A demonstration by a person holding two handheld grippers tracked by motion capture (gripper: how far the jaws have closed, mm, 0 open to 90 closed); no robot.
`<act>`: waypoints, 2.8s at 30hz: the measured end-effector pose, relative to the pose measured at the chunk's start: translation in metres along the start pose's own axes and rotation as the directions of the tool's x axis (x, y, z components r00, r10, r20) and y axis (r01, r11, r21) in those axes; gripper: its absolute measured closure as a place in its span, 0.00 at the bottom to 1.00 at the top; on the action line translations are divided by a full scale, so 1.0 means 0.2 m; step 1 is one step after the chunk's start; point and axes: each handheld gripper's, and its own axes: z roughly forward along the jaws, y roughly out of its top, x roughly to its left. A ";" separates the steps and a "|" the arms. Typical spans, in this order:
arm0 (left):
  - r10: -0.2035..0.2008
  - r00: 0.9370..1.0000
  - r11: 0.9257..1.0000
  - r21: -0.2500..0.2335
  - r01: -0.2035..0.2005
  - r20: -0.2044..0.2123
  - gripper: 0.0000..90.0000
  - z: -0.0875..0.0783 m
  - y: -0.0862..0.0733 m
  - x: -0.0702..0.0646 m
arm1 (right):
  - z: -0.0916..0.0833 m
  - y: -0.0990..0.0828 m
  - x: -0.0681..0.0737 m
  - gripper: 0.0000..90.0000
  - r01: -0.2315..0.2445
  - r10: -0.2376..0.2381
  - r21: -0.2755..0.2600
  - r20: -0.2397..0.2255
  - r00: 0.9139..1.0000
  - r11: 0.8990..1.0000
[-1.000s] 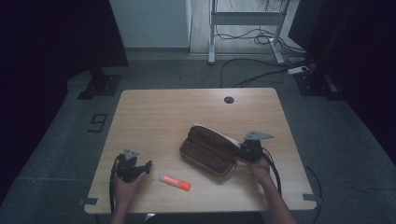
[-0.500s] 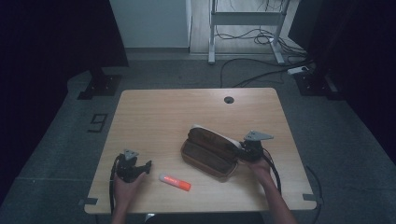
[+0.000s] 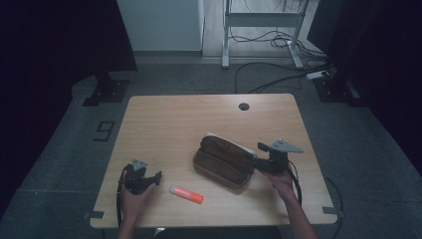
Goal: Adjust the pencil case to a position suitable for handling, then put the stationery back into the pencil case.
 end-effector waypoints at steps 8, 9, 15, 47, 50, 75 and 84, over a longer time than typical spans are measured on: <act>0.001 1.000 1.000 0.000 -0.001 0.000 0.26 0.00 0.00 0.00 | -0.11 0.05 0.09 0.26 0.035 -0.034 -0.045 0.013 0.999 0.998; 0.001 1.000 1.000 0.001 -0.001 0.000 0.26 0.00 0.00 0.00 | -0.13 0.06 0.10 0.26 0.042 -0.042 -0.055 0.007 0.999 0.998; 0.001 1.000 1.000 0.000 -0.001 0.000 0.26 0.00 0.00 0.00 | -0.19 0.10 0.20 0.27 0.074 -0.078 -0.073 -0.048 0.996 0.995; 0.002 1.000 1.000 0.001 -0.002 0.000 0.26 0.00 0.00 0.00 | 0.11 -0.01 0.61 0.34 0.156 -0.123 0.092 -0.290 0.949 0.983; 0.002 1.000 1.000 0.001 -0.002 0.000 0.26 0.00 0.00 0.00 | 0.13 -0.02 0.63 0.36 0.151 -0.114 0.102 -0.302 0.947 0.983; 0.002 1.000 1.000 0.000 -0.002 0.000 0.26 0.00 0.00 0.00 | 0.31 -0.20 0.84 0.51 0.254 -0.155 0.210 -0.395 0.906 0.944; 0.004 1.000 1.000 0.003 -0.004 0.000 0.26 0.00 0.00 0.00 | 0.37 -0.27 0.86 0.57 0.266 -0.150 0.275 -0.379 0.913 0.924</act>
